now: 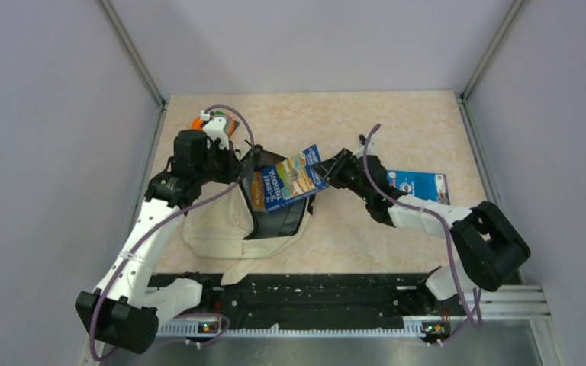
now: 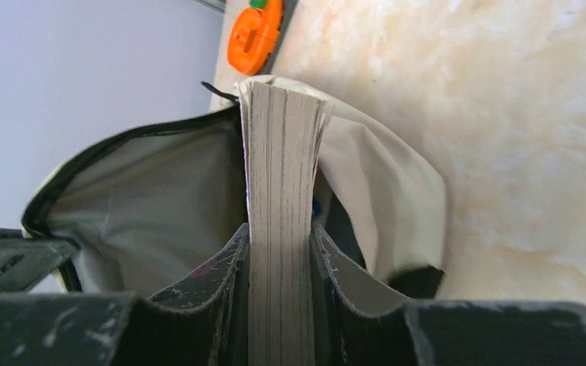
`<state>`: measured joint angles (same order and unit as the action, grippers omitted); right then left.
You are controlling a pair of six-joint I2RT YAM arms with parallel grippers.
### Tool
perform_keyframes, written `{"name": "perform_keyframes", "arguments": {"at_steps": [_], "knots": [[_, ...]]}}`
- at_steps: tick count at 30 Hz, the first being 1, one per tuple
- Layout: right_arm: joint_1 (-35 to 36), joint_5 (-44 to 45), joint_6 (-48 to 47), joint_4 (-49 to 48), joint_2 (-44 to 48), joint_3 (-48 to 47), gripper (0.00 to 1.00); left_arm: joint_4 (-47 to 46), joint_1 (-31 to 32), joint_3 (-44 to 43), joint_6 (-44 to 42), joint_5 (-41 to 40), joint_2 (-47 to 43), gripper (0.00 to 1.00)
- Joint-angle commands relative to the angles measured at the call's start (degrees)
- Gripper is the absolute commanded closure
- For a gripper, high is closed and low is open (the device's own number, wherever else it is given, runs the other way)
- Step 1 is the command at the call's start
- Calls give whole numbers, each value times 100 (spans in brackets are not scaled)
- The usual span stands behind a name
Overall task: Pack the student bag
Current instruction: Place the book in the student bag.
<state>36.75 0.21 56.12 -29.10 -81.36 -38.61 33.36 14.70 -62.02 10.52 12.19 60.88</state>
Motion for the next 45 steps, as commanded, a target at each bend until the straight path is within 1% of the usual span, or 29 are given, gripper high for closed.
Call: {"name": "perform_keyframes", "arguments": {"at_steps": [1,6,10,14,17,20,25,33,38,41,42,44,45], "knots": [[284,272,350,-1445,-412,-739,100,-550,-20,-7,2,41,-200,100],[542,644,421,-1635,-919,-992,100,-550,-20,-6,11,46,-203,100],[765,748,515,-1676,-1357,-1189,100,-542,-20,1,11,8,-216,100],[1058,936,432,-1755,-1412,-1214,100,-550,-20,6,2,-46,-248,100],[1088,968,342,-1615,-1408,-1374,100,-542,-20,2,2,-51,-236,100],[1149,1291,350,-1342,-1514,-1411,100,-537,-20,-3,2,-41,-250,100],[1518,1945,574,-1036,-2024,-1437,100,-546,-20,6,20,-50,-261,100],[2269,3197,1110,-62,-2803,-2150,100,-550,-20,6,37,-33,-276,100],[2466,3190,1266,563,-3426,-2871,100,-550,-20,6,37,-17,-285,100],[2595,3293,1281,745,-3590,-3031,100,-553,-20,14,37,-21,-294,100],[2635,3326,1228,743,-3601,-3036,97,-554,-20,17,37,-25,-298,100],[2653,3287,1106,735,-3571,-3017,88,-556,-20,19,37,-24,-300,100],[2656,3262,1034,712,-3531,-2982,70,-557,-20,18,37,-18,-303,100]]}}
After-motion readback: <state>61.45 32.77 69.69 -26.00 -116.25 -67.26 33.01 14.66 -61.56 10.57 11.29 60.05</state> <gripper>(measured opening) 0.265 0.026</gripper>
